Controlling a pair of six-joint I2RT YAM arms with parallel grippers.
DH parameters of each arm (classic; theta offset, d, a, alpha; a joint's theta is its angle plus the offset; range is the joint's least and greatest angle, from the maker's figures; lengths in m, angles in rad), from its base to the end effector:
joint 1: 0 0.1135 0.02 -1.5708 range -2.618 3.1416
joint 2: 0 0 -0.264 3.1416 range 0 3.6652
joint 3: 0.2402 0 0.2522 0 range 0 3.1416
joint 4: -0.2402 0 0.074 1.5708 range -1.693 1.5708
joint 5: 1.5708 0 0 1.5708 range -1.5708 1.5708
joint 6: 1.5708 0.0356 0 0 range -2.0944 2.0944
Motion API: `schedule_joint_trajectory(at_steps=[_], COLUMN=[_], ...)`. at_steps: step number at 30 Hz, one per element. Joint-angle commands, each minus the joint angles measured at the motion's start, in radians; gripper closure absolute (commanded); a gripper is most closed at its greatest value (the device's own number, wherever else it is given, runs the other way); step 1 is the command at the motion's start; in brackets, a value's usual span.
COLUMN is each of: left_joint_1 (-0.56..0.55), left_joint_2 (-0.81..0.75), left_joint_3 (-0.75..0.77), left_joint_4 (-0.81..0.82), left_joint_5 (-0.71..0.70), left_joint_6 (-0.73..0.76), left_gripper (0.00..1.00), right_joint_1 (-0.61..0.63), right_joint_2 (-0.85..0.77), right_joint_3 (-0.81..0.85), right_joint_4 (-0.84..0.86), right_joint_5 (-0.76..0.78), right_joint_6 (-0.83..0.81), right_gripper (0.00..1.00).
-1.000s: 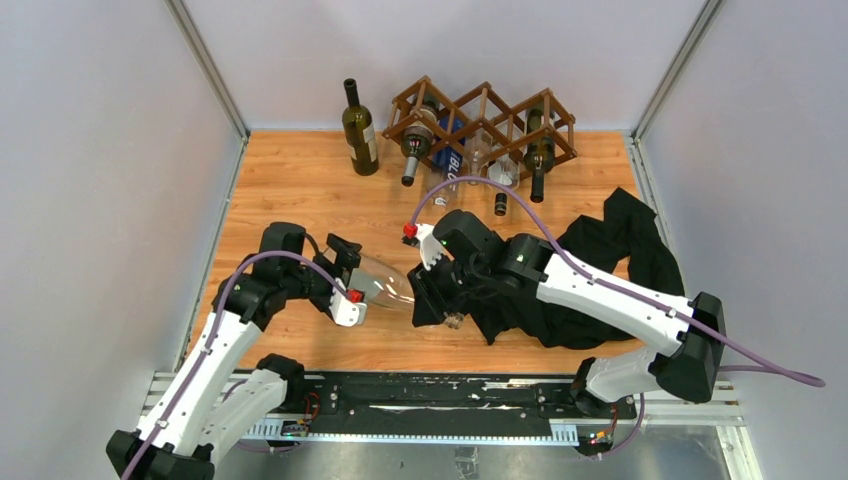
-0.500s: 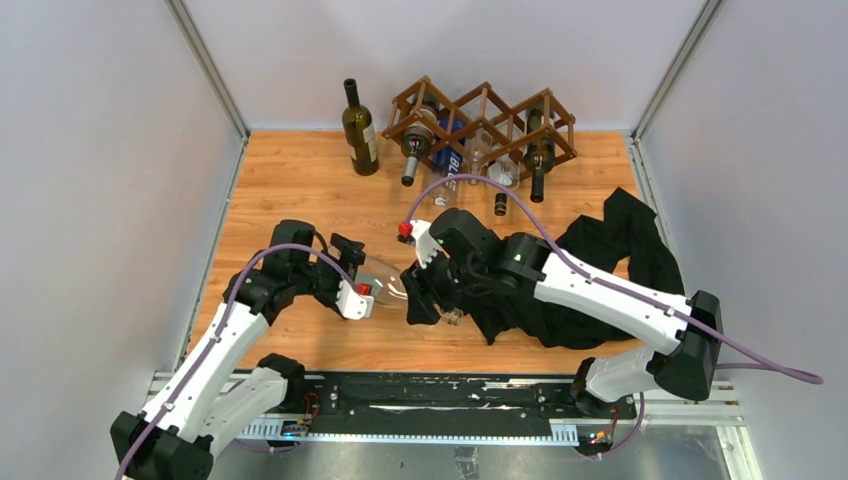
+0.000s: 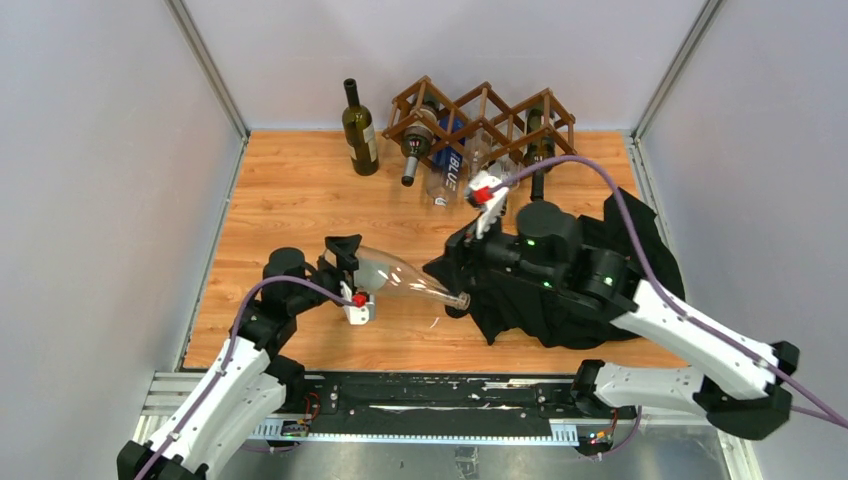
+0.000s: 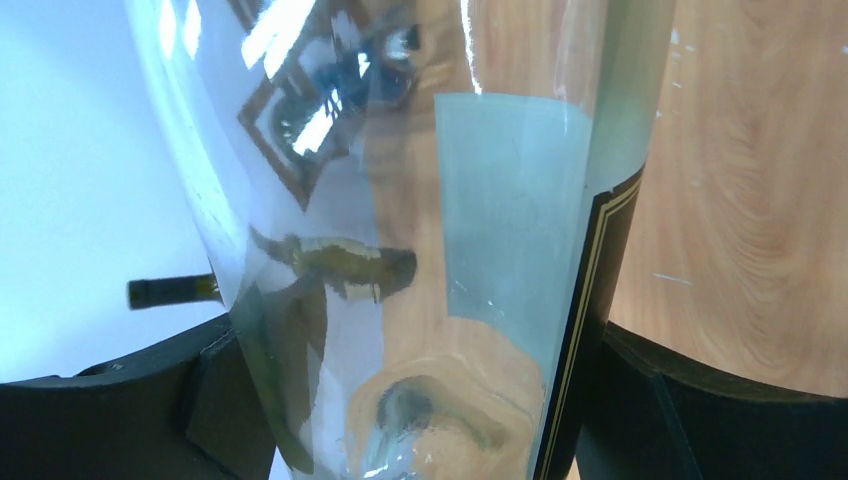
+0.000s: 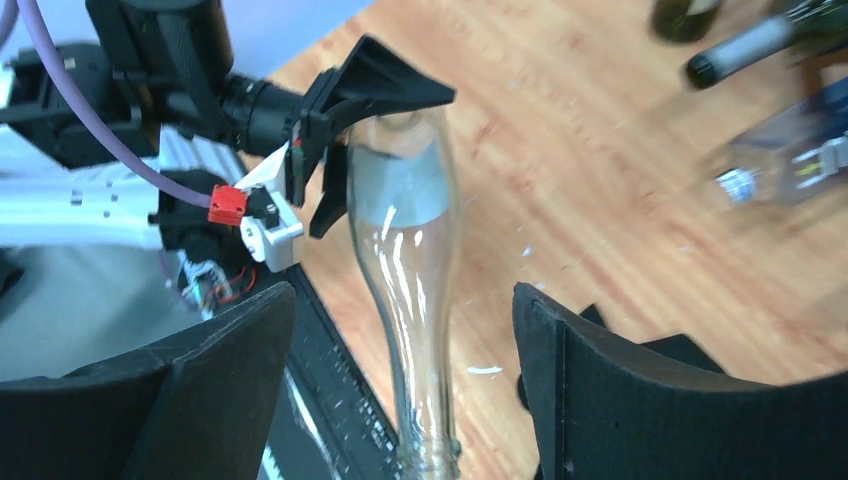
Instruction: Take the wine bottle off the wine rack
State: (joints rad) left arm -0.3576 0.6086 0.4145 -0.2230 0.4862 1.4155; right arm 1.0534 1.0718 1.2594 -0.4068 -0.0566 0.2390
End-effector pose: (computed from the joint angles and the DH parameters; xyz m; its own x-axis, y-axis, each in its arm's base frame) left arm 0.1363 -0.0687 0.2333 0.6424 0.6924 -0.3284 0.4847 -0.0351 0.8740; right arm 0.1120 0.2009 0.4261 -0.3164 -0.0781 -0.9454 -0.8441 0.4779 0.2430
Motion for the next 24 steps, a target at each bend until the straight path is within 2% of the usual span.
schedule_joint_trajectory(at_steps=[1, 6, 13, 24], left_joint_1=[-0.007, -0.007, -0.007, -0.007], left_joint_2=[-0.043, -0.007, 0.042, 0.059], left_joint_3=[0.058, 0.145, 0.231, 0.277], left_joint_4=[0.319, 0.329, 0.328, 0.294], left_joint_5=[0.02, -0.038, -0.037, 0.115], left_joint_6=[-0.161, -0.426, -0.721, -1.076], left_gripper=[1.0, 1.0, 1.0, 1.0], right_joint_1=[-0.006, -0.006, -0.006, -0.006], right_joint_2=[-0.128, -0.224, -0.297, -0.072], right_joint_3=[-0.073, -0.116, -0.19, -0.075], right_joint_4=[0.136, 0.175, 0.311, 0.529], right_joint_5=[0.183, 0.276, 0.268, 0.177], right_joint_6=[-0.041, -0.02, -0.001, -0.021], right_gripper=[0.16, 0.15, 0.15, 0.16])
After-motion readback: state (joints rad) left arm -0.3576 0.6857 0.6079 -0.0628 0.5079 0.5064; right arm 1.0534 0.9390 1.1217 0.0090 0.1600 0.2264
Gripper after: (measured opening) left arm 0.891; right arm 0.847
